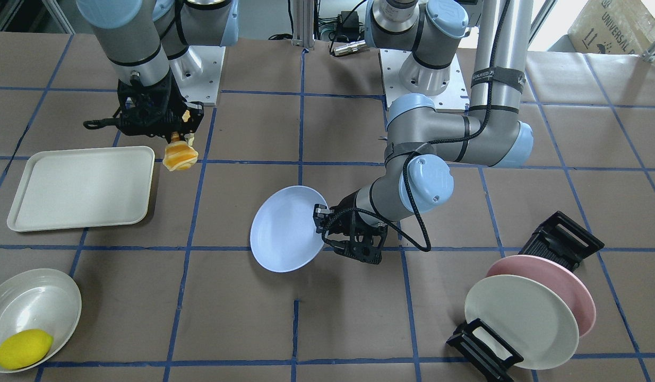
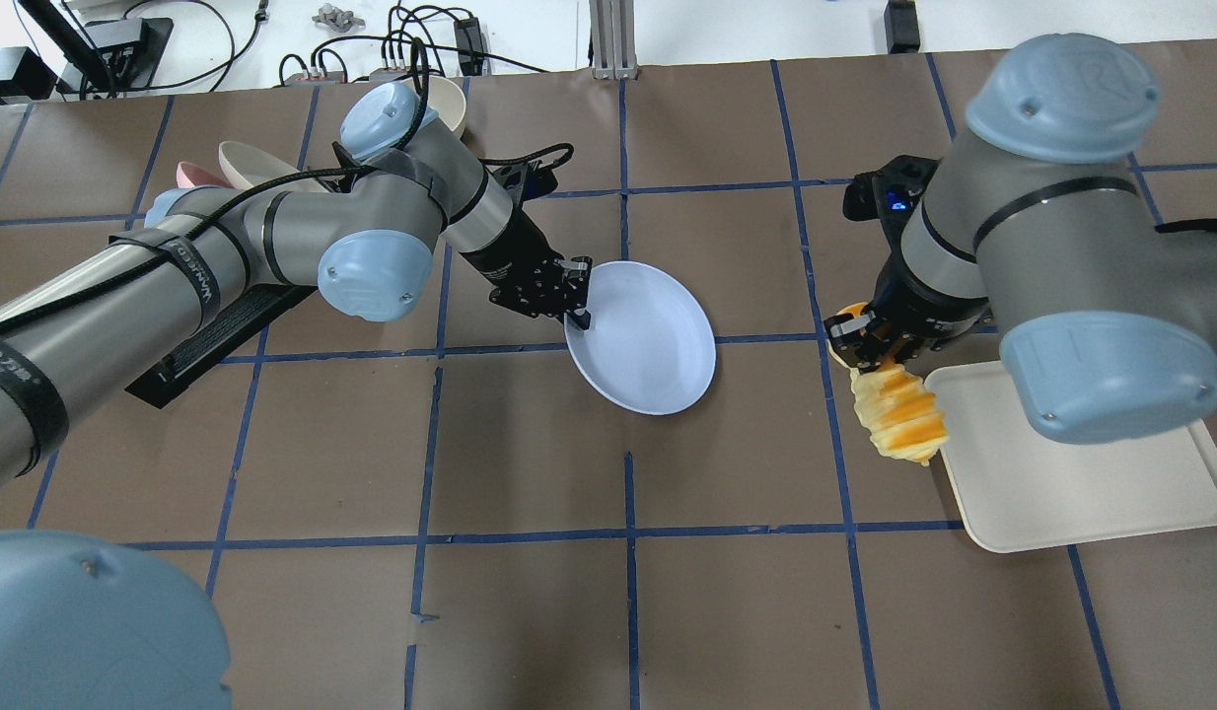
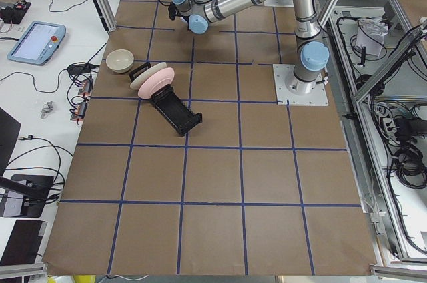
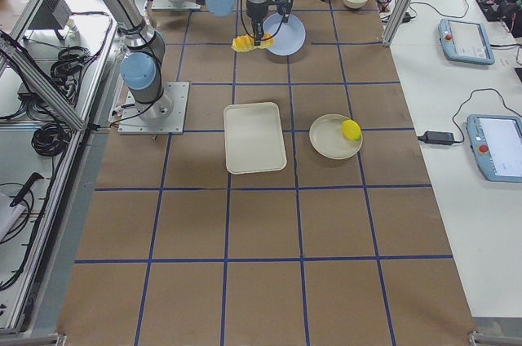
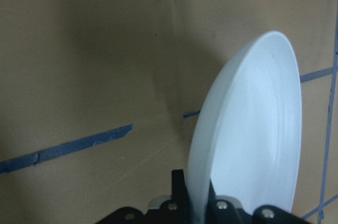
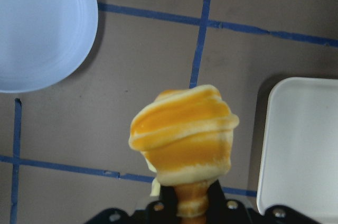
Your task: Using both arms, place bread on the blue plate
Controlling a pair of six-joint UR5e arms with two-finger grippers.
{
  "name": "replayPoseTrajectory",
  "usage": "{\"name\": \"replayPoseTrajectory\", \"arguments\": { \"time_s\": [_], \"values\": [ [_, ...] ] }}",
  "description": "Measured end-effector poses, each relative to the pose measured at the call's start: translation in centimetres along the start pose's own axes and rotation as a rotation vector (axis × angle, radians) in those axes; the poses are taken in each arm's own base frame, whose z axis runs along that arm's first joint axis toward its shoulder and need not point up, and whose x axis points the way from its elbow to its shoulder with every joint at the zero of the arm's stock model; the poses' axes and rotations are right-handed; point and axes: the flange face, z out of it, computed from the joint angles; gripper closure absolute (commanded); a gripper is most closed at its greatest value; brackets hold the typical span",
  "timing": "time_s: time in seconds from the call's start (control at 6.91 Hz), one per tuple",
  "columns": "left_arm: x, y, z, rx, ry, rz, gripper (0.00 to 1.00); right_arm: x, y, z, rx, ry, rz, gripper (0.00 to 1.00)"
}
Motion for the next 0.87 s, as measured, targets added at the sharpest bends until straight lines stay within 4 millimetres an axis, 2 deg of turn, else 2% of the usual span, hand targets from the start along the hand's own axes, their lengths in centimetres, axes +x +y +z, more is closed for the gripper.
{"name": "replayPoseTrajectory", "arguments": {
  "time_s": [0.14,0.29,0.43,0.72,0.87],
  "values": [
    [0.0,0.0,-0.2,0.008,-0.011,-0.02,0.0,-1.2,-3.7,1.5,0.002,0.005,0.005,0.7],
    [-0.1,0.1,-1.0,0.022,-0.049,-0.029,0.0,-3.3,-7.4,2.9,0.002,0.007,0.02,0.7],
    [-0.5,0.1,-2.5,0.044,-0.1,-0.038,0.0,-6.2,-10.7,4.6,0.003,0.004,0.035,0.7],
    [-2.3,1.5,-8.1,0.091,-0.183,-0.083,0.0,-12.7,-15.7,9.0,-0.001,-0.004,0.02,0.65],
    [-2.5,2.8,-11.0,0.094,-0.244,-0.1,0.0,-15.4,-17.1,11.8,-0.003,-0.004,-0.006,0.52]
  ]
}}
